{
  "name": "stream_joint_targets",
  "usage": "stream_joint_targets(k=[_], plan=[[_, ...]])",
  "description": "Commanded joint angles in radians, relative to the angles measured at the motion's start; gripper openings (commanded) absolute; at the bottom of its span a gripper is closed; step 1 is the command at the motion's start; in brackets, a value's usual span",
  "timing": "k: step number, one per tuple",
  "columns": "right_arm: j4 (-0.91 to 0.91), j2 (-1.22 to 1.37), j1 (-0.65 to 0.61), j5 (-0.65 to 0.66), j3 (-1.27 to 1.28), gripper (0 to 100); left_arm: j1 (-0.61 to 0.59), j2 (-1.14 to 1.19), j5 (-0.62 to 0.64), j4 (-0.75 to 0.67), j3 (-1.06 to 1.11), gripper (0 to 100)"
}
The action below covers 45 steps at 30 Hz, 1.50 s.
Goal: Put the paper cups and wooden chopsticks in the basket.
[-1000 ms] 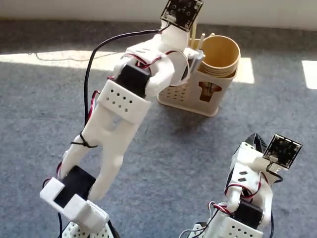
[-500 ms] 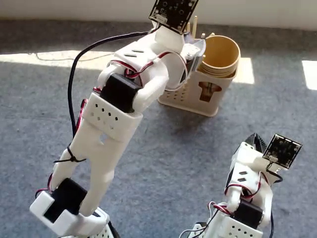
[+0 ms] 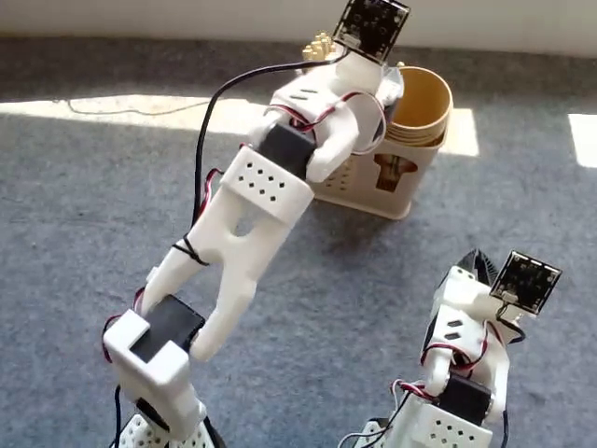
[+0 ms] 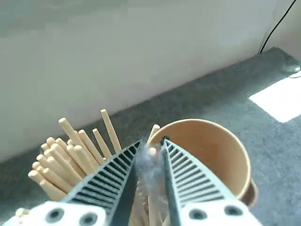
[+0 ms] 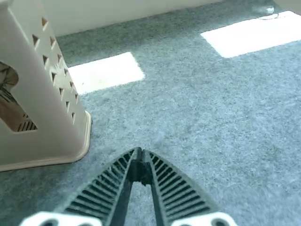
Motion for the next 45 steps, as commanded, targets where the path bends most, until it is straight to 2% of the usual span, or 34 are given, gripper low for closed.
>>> stream_joint_targets(k=[1, 6, 11, 17, 23, 27, 35, 42, 45], plan=[[-0.042, -0.01, -0.012, -0.002, 0.001, 0.6, -0.016, 0.016, 0.005, 0.084, -0.048, 7], [-0.044, -0.01, -0.012, -0.002, 0.001, 0.6, -0.005, -0.12, 0.008, 0.239, -0.05, 7], [-0.044, -0.01, -0.012, -0.002, 0.001, 0.6, -0.013, -0.297, 0.008, 0.264, -0.041, 7], [-0.044, -0.01, -0.012, -0.002, 0.002, 0.6, -0.016, -0.389, 0.005, 0.336, -0.042, 7], [-0.038, -0.01, -0.036, 0.0, 0.004, 0.5, -0.016, -0.542, 0.003, 0.5, -0.042, 7], [0.012, -0.01, -0.096, 0.0, -0.002, 0.5, -0.082, -0.641, 0.003, 0.621, -0.039, 0], [0.031, -0.01, -0.102, 0.0, -0.027, 0.5, -0.286, -0.757, 0.003, 0.799, -0.039, 0], [0.033, -0.01, -0.104, 0.0, -0.027, 0.5, -0.305, -0.909, 0.003, 0.884, -0.028, 0], [0.044, -0.01, -0.105, 0.0, -0.027, 0.5, -0.305, -1.007, 0.003, 0.881, 0.067, 0]])
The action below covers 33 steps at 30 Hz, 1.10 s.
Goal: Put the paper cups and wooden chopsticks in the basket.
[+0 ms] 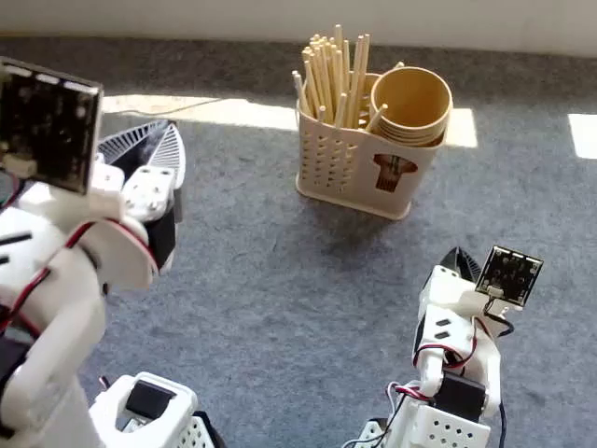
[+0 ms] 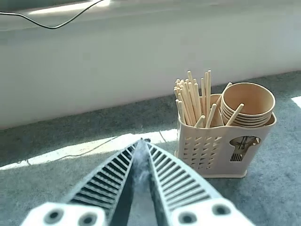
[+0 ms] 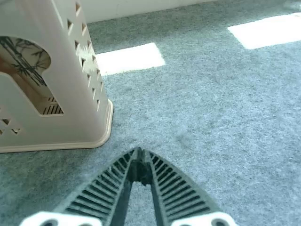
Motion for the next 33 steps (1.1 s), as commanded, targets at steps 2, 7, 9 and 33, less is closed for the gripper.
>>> stream_joint_targets(k=[2, 7, 9, 33], plan=[[0.031, -0.01, -0.027, 0.0, -0.036, 0.5, -0.018, -0.193, 0.003, 0.002, 0.18, 0], [0.058, -0.012, -0.122, 0.0, -0.036, 0.5, -0.018, -0.449, 0.003, -0.135, 0.515, 0], [0.058, -0.012, -0.15, 0.0, -0.036, 0.5, -0.018, -0.572, 0.003, -0.216, 0.664, 0], [0.143, -0.012, -0.305, -0.006, 0.208, 0.5, -0.232, -1.135, -0.169, -0.482, 1.719, 0]])
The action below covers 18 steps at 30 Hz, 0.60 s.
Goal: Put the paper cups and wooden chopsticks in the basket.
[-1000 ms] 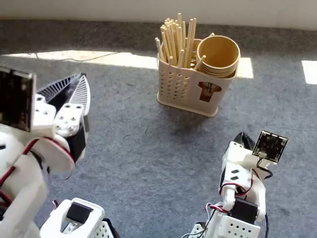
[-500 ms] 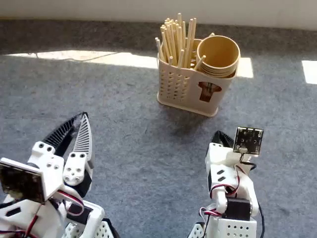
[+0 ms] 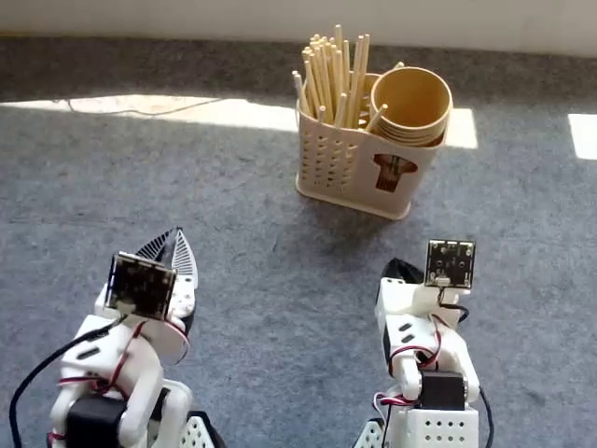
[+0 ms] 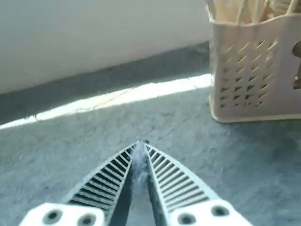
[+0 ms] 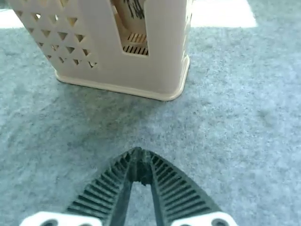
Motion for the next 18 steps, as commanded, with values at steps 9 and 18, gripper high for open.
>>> stream_joint_targets(k=[9, 18], plan=[[0.271, -0.012, 0.001, -0.003, 0.13, 0.5, -0.151, -0.008, -0.014, -0.025, 0.461, 0], [0.364, -0.012, 0.001, -0.003, 0.13, 0.5, -0.156, -0.004, -0.008, -0.015, 0.51, 0]])
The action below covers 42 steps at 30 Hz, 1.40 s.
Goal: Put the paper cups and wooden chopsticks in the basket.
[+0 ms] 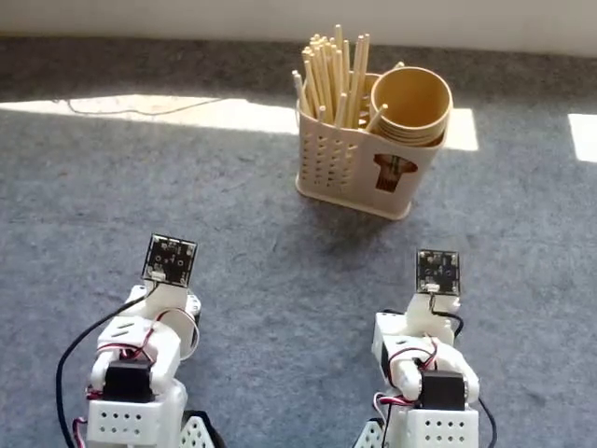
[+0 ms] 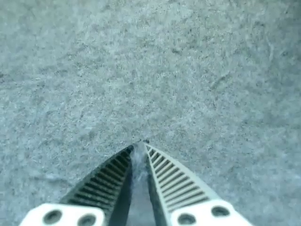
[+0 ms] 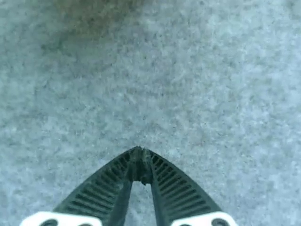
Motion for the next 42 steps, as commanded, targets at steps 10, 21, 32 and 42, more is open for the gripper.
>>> stream_joint_targets(k=[10, 21, 32, 42], plan=[[0.007, -0.012, 0.001, -0.003, 0.13, 0.5, -0.09, -0.004, -0.005, 0.118, 0.021, 0], [0.007, -0.012, 0.001, -0.003, 0.13, 0.5, -0.088, -0.004, -0.003, 0.12, 0.021, 0], [0.007, -0.012, 0.001, -0.003, 0.13, 0.5, -0.088, -0.004, -0.003, 0.12, 0.021, 0], [0.007, -0.012, 0.001, -0.003, 0.13, 0.5, -0.088, -0.004, -0.003, 0.12, 0.021, 0]])
